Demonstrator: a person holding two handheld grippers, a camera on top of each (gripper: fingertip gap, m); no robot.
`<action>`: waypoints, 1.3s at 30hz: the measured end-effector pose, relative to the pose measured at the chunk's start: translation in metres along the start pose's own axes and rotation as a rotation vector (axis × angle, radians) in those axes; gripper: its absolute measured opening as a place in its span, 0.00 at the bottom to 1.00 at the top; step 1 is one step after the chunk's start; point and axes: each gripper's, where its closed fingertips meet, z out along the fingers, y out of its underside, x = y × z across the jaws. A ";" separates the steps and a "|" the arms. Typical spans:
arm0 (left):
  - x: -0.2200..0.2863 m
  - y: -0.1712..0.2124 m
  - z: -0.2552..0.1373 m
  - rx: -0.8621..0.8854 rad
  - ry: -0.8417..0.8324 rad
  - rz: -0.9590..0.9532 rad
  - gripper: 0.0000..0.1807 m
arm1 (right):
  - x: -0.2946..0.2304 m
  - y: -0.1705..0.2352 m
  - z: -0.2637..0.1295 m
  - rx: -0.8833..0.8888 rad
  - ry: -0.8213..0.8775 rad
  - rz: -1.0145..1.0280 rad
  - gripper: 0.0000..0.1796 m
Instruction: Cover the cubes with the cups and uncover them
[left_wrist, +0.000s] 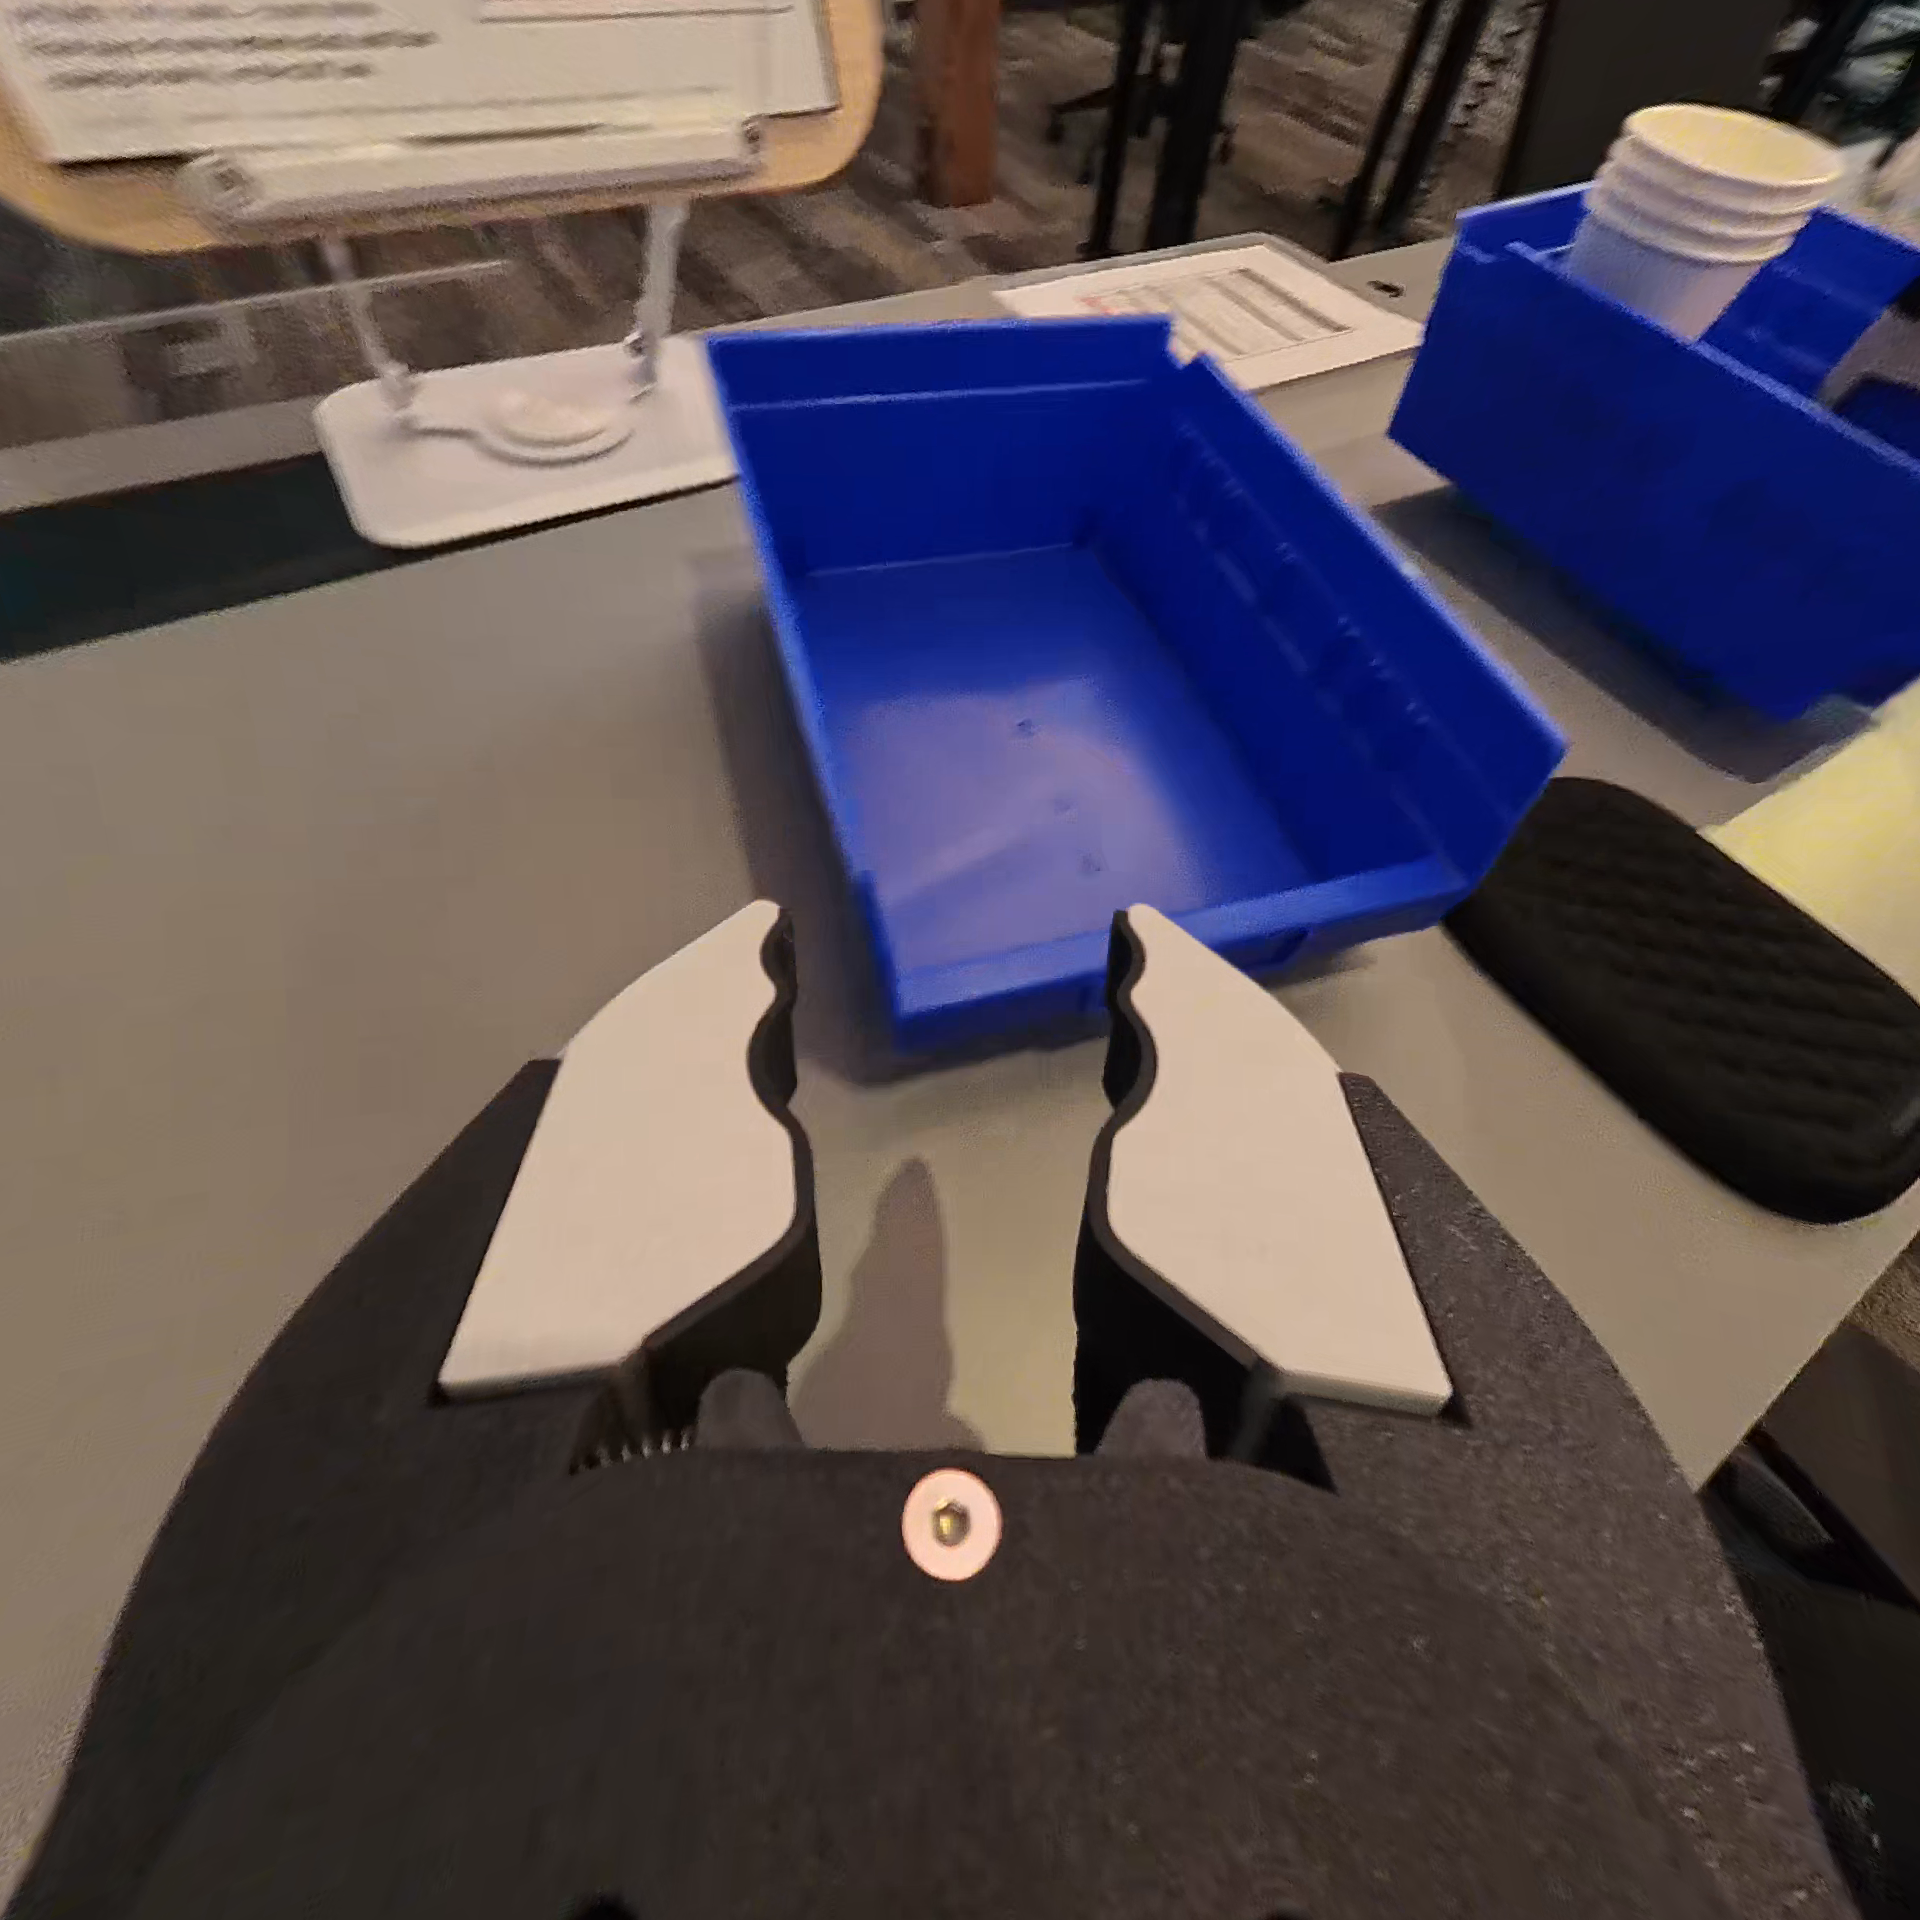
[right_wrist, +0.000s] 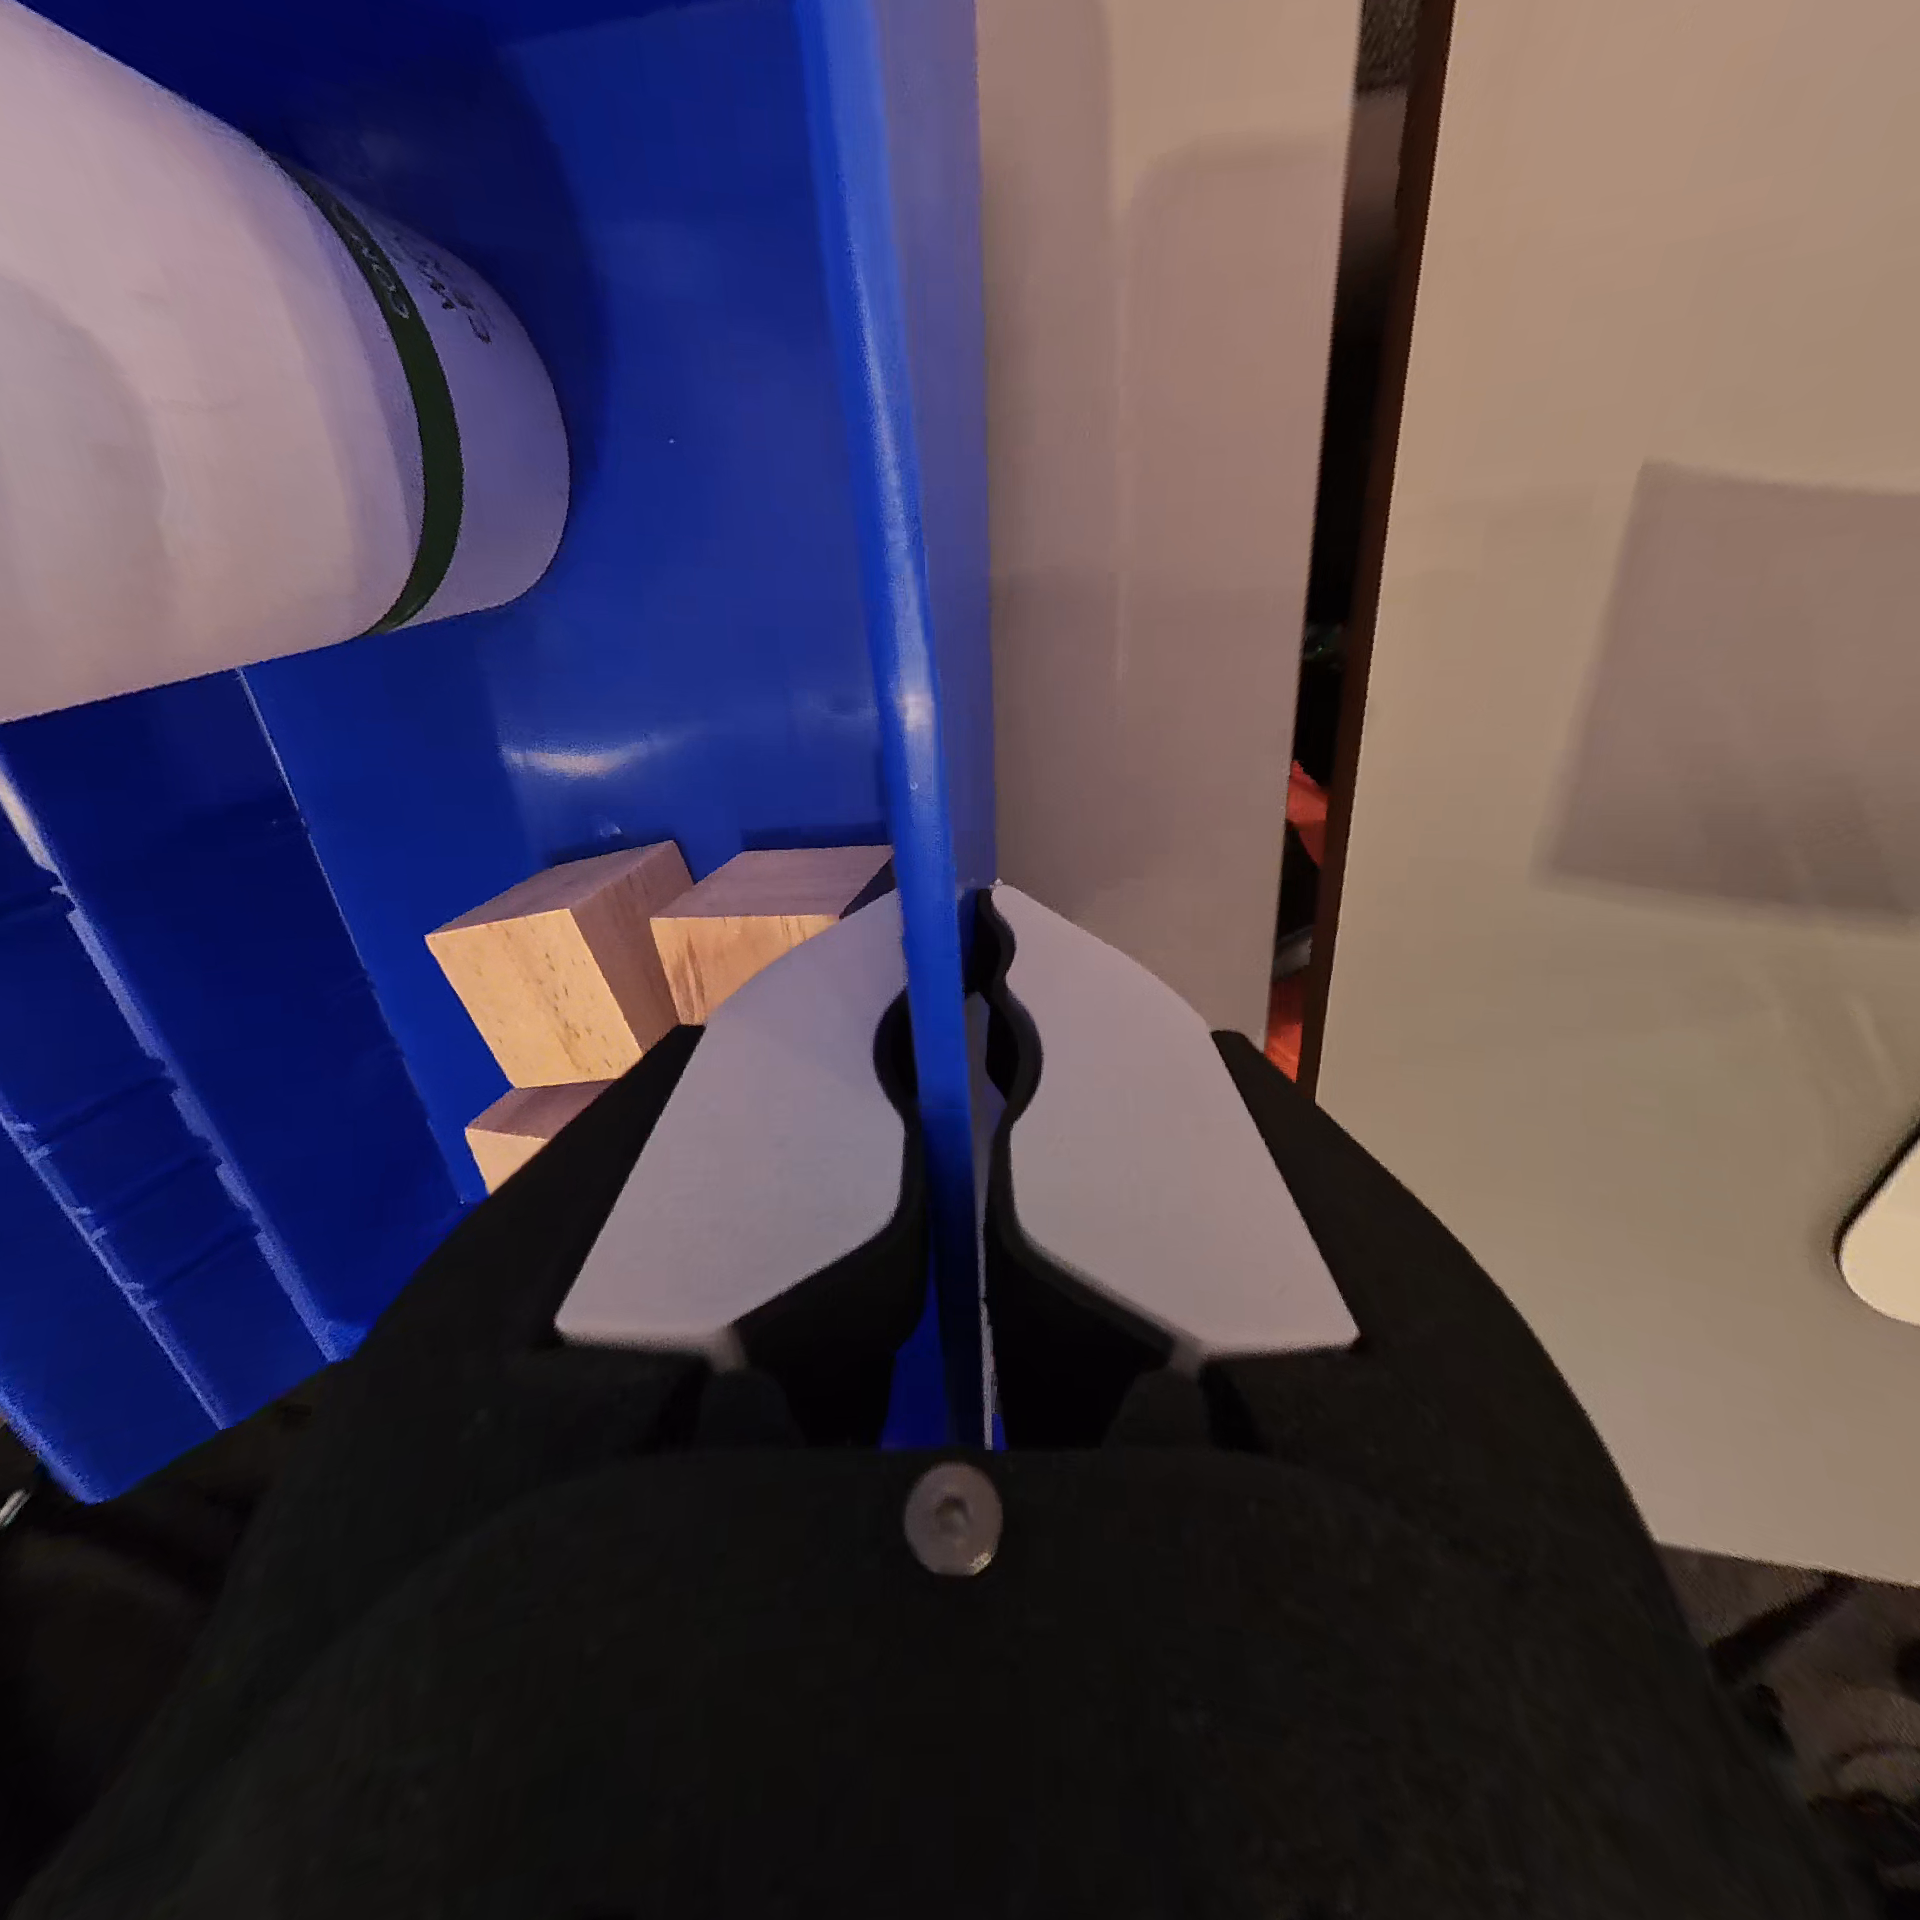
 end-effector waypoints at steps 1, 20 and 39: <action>-0.012 0.006 -0.010 0.003 -0.029 -0.013 0.31 | -0.005 0.000 -0.006 -0.011 0.003 0.000 0.03; -0.128 0.077 -0.120 -0.031 -0.313 -0.067 0.28 | -0.331 -0.045 -0.084 -0.151 -0.084 -0.313 0.03; -0.201 0.102 -0.217 0.033 -0.489 -0.154 0.35 | -0.751 -0.021 0.090 -0.300 -0.247 -0.759 0.03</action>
